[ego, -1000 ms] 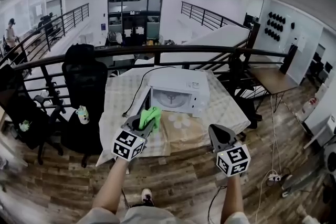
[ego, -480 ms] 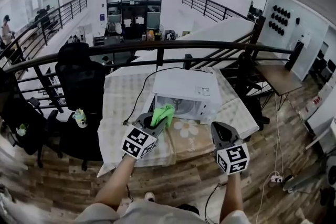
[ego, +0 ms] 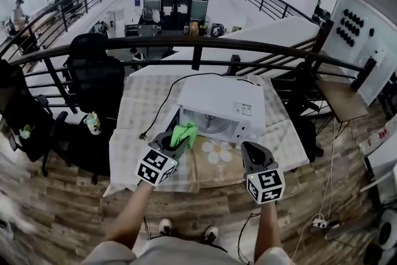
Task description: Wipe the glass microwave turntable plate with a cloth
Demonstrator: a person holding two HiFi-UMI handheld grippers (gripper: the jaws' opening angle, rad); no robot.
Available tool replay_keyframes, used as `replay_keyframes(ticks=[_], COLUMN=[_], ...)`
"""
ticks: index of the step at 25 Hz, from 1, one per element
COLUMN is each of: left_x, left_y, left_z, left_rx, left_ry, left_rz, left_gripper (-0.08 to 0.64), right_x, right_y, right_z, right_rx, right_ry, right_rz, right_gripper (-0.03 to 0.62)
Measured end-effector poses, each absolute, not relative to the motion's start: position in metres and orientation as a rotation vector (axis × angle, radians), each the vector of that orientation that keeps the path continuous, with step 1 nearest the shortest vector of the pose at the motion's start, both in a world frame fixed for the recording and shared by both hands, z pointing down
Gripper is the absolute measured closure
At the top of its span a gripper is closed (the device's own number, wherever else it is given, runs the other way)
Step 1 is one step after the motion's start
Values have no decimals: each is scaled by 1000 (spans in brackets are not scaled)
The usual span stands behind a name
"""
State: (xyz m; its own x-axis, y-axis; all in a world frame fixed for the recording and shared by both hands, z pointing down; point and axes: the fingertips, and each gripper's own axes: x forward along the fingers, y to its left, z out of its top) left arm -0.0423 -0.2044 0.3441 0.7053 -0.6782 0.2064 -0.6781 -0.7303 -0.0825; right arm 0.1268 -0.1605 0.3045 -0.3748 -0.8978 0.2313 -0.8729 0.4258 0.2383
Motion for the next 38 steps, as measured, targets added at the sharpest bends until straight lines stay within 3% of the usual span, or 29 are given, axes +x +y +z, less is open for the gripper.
replay_keyframes(ticks=[13, 25, 38], left_x=[24, 44, 73], left_y=[-252, -405, -488], left_z=[454, 562, 641], left_rx=[-3005, -2823, -2848], left_ry=[1291, 1557, 1534], left_rz=[-539, -583, -765], left_gripper=[495, 495, 495], right_x=[174, 192, 185], right_y=[-224, -322, -368], right_z=[404, 499, 536], right_rx=[1416, 1418, 1478], right_ry=[-2348, -2301, -2323], right_rz=[68, 143, 188], right_gripper=[577, 577, 577])
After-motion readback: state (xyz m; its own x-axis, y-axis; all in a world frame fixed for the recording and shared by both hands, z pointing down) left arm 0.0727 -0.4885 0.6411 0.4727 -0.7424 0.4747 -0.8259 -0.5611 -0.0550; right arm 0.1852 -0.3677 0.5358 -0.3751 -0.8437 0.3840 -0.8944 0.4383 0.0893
